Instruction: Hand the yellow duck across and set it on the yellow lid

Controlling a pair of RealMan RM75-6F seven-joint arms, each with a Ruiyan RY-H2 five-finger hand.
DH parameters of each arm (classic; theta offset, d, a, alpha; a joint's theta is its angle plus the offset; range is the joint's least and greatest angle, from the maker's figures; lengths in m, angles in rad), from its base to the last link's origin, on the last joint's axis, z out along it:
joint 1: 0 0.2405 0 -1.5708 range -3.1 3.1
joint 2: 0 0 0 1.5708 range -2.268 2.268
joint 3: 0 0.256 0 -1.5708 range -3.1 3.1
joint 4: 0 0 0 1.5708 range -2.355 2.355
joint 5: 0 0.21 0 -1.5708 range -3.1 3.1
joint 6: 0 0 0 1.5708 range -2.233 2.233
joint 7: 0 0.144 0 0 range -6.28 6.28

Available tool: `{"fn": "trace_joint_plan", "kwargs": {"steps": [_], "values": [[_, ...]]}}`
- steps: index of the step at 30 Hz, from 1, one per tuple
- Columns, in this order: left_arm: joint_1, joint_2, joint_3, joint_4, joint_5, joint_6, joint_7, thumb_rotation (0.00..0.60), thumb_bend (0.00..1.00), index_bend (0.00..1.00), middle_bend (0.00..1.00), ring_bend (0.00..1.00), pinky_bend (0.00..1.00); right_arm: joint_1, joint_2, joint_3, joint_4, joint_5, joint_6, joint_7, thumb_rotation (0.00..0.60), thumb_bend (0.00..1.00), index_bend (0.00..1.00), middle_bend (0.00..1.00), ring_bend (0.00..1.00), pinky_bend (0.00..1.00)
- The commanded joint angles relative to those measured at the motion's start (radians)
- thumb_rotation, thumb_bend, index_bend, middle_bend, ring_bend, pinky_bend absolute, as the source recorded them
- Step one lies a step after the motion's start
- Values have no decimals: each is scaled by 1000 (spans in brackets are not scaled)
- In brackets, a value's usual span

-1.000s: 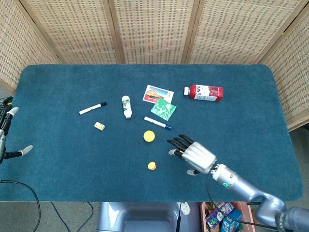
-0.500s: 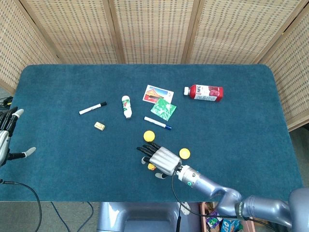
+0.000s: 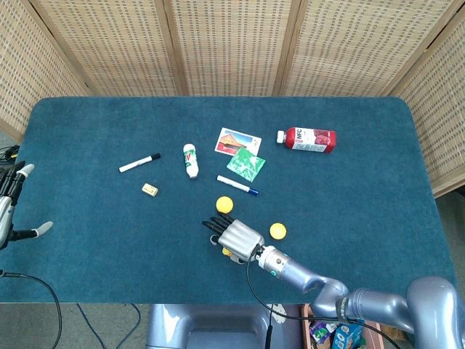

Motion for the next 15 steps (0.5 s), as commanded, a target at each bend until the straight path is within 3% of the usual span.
{"fn": "trace_joint_plan", "kwargs": {"steps": [1, 15], "values": [[-1, 2, -1, 1, 1, -8, -1, 600, 0, 0, 0, 0, 0, 3, -3, -7, 7, 4, 4, -7, 600, 268, 335, 0, 0, 0], [-1, 5, -11, 6, 1, -36, -7, 600, 0, 0, 0, 0, 0, 21, -1, -31, 27, 26, 13, -38, 600, 274, 365, 0, 0, 0]]}}
